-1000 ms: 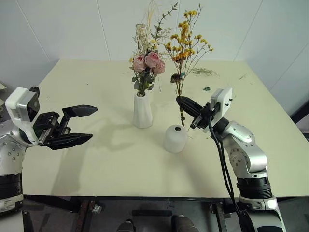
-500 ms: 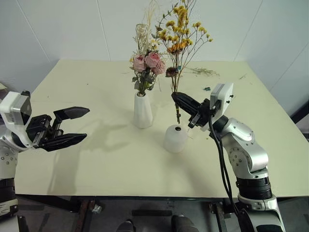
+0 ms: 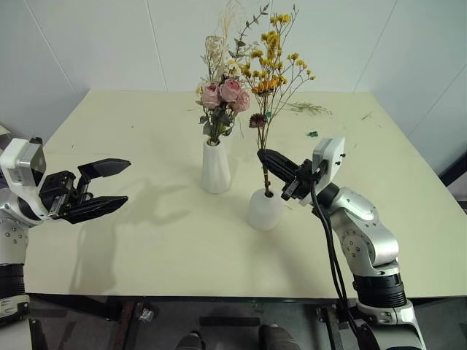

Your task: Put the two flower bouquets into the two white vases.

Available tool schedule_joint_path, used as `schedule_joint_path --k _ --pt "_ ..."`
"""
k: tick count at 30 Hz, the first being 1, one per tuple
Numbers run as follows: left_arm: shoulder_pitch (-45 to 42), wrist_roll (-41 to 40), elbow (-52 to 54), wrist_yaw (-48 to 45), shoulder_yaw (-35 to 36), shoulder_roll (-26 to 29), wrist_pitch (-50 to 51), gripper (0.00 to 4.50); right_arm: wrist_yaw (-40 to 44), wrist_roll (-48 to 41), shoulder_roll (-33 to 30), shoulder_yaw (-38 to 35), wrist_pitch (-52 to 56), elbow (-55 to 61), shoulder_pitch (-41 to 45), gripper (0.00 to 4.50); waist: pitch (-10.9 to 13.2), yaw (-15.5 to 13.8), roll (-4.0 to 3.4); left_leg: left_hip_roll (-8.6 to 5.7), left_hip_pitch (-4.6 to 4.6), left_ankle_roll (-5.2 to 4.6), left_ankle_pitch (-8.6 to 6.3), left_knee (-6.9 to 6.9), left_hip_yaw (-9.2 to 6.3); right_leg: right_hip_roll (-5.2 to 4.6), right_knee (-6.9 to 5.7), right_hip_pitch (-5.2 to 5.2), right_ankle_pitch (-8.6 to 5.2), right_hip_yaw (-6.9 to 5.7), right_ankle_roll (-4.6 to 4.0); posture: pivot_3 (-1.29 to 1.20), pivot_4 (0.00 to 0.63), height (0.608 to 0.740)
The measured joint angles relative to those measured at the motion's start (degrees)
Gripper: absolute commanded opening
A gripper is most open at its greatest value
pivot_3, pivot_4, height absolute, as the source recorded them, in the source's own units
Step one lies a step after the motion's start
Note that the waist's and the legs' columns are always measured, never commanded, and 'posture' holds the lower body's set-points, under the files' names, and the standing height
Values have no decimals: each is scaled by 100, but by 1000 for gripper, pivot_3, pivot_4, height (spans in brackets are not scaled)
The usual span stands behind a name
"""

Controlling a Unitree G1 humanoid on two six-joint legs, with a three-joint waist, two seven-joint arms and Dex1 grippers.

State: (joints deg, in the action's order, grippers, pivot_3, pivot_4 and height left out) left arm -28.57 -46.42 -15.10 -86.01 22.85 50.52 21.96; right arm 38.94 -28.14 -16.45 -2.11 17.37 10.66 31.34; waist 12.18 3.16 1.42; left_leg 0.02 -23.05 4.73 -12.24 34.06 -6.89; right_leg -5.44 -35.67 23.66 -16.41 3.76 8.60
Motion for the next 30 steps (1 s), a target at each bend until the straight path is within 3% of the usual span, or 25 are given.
schedule_joint_path --k 30 --pt "-500 -30 -169 -3 -264 0 24 4500 -92 37 156 45 -236 -97 -594 75 0 6 1 0 0 0 0 -1 0 1 -1 0 0 -1 0 0 150 740"
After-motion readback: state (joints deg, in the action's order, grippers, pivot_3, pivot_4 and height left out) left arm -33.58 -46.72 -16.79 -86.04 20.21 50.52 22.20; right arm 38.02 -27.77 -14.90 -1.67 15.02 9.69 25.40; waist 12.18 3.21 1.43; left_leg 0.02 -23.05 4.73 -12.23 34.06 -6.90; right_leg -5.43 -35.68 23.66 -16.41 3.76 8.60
